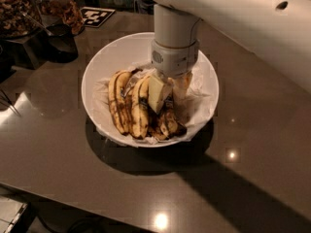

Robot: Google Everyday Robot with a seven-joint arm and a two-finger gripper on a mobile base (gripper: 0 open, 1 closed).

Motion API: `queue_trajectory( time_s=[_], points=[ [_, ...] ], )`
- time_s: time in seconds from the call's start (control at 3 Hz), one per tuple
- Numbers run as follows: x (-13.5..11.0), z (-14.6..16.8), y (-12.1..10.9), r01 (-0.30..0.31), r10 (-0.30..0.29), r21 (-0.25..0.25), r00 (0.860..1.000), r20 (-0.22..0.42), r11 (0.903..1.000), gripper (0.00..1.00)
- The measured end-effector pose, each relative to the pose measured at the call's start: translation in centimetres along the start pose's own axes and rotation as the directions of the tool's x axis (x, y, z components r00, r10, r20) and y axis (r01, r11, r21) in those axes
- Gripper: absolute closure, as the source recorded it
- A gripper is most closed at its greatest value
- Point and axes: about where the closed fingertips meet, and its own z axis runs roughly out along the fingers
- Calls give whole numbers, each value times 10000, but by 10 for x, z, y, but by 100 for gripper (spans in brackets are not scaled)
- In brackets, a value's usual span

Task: Pick banana from white bowl

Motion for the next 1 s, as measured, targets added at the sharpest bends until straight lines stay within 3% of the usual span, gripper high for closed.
queue_trajectory(
  time_s=[0.67,1.0],
  points=[
    [4,-17,2,669,-663,-39,9937,901,9978,100],
    [11,-26,5,1124,-1114,-30,9881,1063,9937,100]
  ],
)
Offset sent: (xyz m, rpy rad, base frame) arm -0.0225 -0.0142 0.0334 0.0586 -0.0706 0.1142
